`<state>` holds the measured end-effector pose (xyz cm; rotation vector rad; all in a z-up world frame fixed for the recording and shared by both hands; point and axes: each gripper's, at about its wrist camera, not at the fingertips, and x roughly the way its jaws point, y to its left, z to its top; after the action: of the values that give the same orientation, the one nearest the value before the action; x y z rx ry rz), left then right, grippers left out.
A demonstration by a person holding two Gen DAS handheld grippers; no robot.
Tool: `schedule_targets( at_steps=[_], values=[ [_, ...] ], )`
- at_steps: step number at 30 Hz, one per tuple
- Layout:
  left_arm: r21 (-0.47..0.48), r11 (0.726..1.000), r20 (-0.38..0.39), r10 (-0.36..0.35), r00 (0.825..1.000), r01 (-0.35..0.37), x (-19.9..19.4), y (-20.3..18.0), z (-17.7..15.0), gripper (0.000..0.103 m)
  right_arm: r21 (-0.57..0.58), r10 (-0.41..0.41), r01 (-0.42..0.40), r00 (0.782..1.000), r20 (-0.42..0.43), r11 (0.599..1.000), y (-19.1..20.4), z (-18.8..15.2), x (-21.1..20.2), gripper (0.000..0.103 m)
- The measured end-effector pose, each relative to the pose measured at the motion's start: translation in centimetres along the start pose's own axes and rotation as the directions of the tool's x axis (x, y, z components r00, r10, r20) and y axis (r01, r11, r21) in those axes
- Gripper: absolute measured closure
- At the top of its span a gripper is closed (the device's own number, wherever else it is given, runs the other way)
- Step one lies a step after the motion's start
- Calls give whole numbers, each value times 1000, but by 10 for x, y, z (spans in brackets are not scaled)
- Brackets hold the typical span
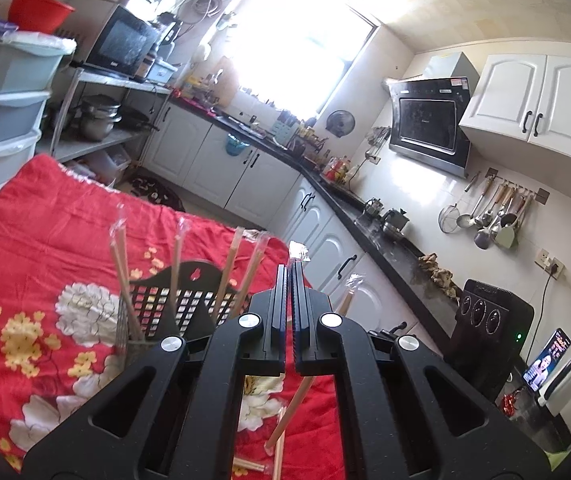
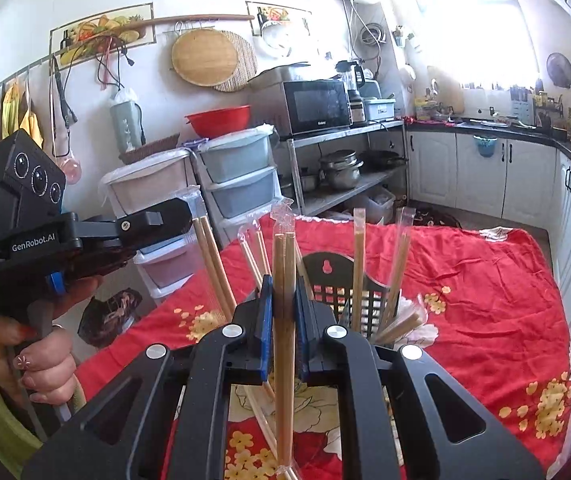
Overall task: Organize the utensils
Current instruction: 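Lift the right tool's chopstick above the caddy while the left tool carries its chopstick there, then lower the right tool's chopstick into the caddy while the left tool lowers its own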
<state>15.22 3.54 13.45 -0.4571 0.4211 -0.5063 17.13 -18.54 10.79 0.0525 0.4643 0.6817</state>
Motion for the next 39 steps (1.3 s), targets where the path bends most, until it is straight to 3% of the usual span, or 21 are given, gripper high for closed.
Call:
schedule_targets(
  at_steps=[25,39],
  values=[
    [75,996,127,43,991,-53,-4,-11,65,103,-34,-6,11,990,139,999,2,56,-2,93],
    [102,988,166,95,982,-113,6,-11,77,103,-49,-20,31,976,217,998,5,90,3,93]
  ],
)
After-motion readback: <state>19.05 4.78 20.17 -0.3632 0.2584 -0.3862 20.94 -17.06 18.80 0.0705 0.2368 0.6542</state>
